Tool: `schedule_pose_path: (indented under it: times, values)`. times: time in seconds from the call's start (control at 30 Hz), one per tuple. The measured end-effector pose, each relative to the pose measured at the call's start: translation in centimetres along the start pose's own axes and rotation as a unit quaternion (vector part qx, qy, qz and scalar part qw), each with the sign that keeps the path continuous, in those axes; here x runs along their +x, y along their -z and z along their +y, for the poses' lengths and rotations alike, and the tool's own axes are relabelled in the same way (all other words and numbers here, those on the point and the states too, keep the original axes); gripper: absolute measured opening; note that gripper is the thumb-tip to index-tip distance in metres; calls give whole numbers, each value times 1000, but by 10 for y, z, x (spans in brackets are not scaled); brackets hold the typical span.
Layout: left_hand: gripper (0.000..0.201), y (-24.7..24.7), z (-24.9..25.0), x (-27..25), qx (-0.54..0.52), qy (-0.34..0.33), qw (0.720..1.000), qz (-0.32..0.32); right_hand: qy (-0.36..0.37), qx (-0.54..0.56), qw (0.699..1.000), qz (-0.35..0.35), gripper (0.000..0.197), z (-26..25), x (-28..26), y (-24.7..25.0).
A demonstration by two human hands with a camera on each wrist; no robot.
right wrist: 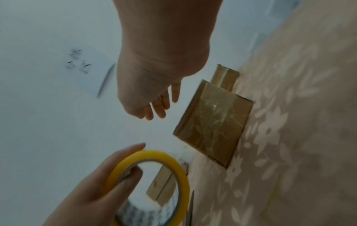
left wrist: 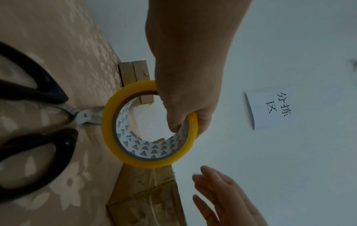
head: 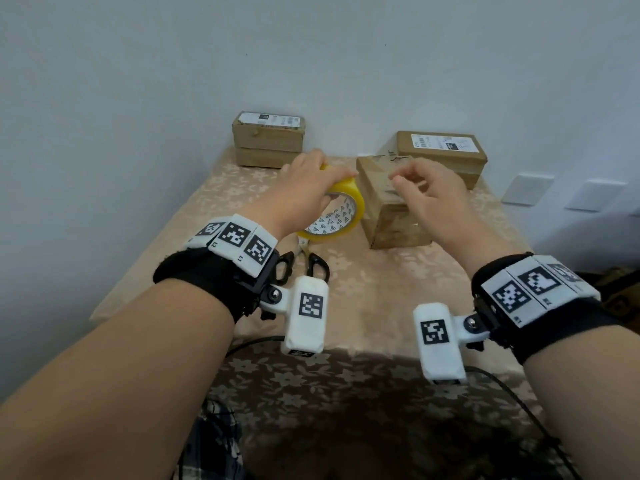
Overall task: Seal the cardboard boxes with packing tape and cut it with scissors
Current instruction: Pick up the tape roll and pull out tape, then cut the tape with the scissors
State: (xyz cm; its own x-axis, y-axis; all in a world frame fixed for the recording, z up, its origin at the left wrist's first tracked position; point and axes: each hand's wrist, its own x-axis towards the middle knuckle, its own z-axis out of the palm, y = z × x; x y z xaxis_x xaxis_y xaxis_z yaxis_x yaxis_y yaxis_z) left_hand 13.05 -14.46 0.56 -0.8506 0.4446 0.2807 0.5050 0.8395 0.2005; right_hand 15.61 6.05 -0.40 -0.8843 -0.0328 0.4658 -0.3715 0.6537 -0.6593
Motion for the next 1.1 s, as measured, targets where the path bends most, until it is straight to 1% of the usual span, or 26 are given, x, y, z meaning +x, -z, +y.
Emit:
schedule_pose_path:
  times: [0.03,0.07,0.1,0.17,0.2,0.27,0.37,0.4,0.47,0.5,0.57,0.63,0.67,0.73,0.83,0.87,0.93,1.0,1.1]
  values:
    - [45,0,1,0,-2,3,1000,-1,12,1,999,-31,12,-8,-6,1]
    - [45,0,1,0,-3,5,1000,-1,20,-2,996,-90,14,-15,-11,-3]
    - [44,0,1,1,-3,7,1000,-2,32,-21,985,-166,15,-21,-17,-10]
    - [44,0,2,2,0,11,1000,-3,80,-101,946,-296,21,-26,-26,-29]
    - [44,0,2,2,1,13,1000,-3,103,-130,926,-340,27,-27,-29,-39]
    - [45,0,3,3,2,17,1000,1,120,-150,901,-390,35,-31,-31,-55]
    - [45,1,3,4,3,15,1000,9,129,-178,879,-424,38,-33,-29,-68]
    - [45,1,3,4,1,14,1000,9,131,-206,868,-432,39,-34,-28,-69]
    - [45,2,2,4,-1,13,1000,10,148,-274,854,-417,38,-38,-26,-68]
    - [45,3,2,4,1,12,1000,11,156,-298,851,-403,39,-39,-25,-68]
    - [45,3,0,4,7,16,1000,10,151,-323,857,-373,45,-40,-27,-70]
    - [45,1,-3,4,12,22,1000,5,116,-340,868,-342,47,-38,-29,-71]
    - [45,0,-3,3,14,23,1000,4,90,-342,874,-333,42,-35,-31,-69]
    - [43,-1,-4,2,14,24,1000,2,40,-330,883,-332,35,-31,-33,-61]
    - [42,-2,-5,1,16,24,1000,-8,2,-319,888,-332,24,-26,-34,-43]
    - [41,-2,-6,0,18,24,1000,-10,-14,-315,888,-334,23,-25,-35,-39]
    - [41,-3,-6,0,20,28,999,-11,-45,-316,882,-347,34,-23,-36,-33]
    - [41,-3,-6,0,23,33,999,-8,-54,-327,871,-363,44,-24,-37,-28]
    - [40,-3,-5,0,28,36,999,-6,-57,-338,867,-362,37,-23,-35,-20]
